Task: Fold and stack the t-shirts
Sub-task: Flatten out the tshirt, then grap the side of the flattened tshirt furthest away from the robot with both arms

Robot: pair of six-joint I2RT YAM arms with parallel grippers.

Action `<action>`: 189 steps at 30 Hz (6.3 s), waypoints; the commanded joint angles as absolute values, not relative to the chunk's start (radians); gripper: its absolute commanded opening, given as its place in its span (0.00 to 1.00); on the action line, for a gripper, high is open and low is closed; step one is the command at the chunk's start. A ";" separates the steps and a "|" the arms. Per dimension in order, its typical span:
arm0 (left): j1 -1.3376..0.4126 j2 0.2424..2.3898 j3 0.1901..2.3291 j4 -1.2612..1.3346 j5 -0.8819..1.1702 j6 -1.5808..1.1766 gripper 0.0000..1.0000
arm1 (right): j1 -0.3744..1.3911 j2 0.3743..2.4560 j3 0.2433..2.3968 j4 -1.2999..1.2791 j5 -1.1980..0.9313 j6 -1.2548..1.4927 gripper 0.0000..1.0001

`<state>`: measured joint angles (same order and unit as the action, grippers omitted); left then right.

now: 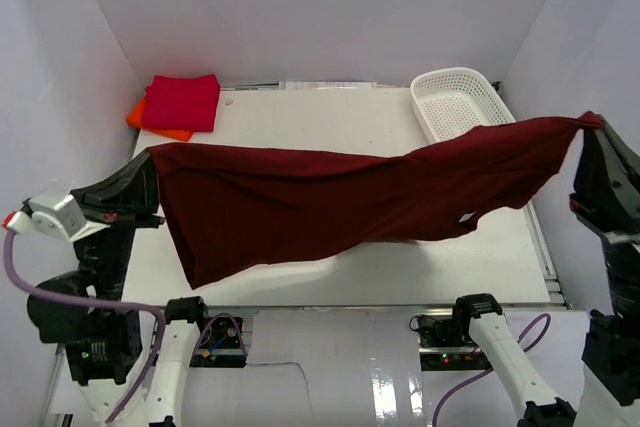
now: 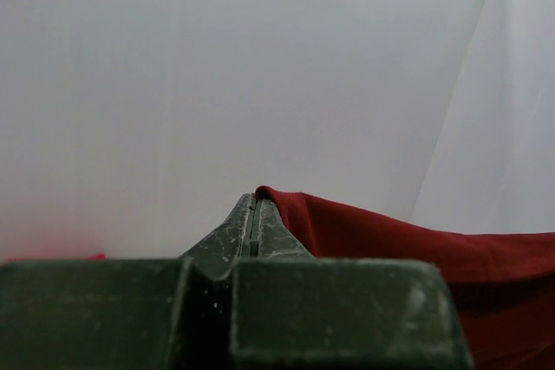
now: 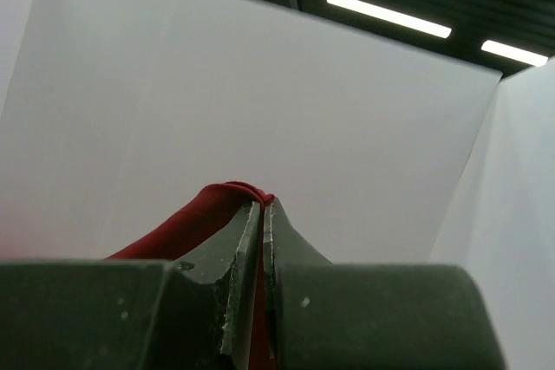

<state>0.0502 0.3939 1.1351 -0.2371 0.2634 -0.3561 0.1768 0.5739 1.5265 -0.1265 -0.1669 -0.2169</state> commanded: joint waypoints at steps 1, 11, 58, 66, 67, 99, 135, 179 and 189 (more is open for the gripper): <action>0.052 0.408 1.239 -0.262 0.235 -0.344 0.00 | 0.170 0.526 1.607 -0.012 -0.181 -0.209 0.08; 0.017 0.287 1.209 -0.316 0.135 -0.347 0.00 | 0.115 0.492 1.631 0.034 -0.238 -0.081 0.08; -0.028 1.380 0.824 0.113 -0.006 -0.417 0.00 | 0.132 1.788 1.443 0.005 -0.411 0.045 0.08; -0.025 1.710 1.046 0.080 0.060 -0.437 0.00 | 0.138 2.034 1.643 -0.089 -0.371 0.021 0.08; -0.023 1.742 1.111 0.062 0.060 -0.437 0.00 | 0.138 2.054 1.667 -0.109 -0.358 0.012 0.08; 0.143 2.114 1.399 -0.117 0.110 -0.495 0.00 | 0.183 2.436 2.091 -0.112 -0.265 0.058 0.08; 0.195 2.281 1.710 -0.249 0.245 -0.319 0.44 | 0.207 2.456 2.155 -0.146 -0.298 0.038 0.08; 0.087 2.310 1.723 -0.318 0.235 -0.213 0.00 | 0.218 2.461 2.192 -0.232 -0.299 0.009 0.08; 0.087 2.169 1.625 -0.250 0.215 -0.244 0.00 | 0.219 2.385 2.135 -0.262 -0.310 -0.034 0.08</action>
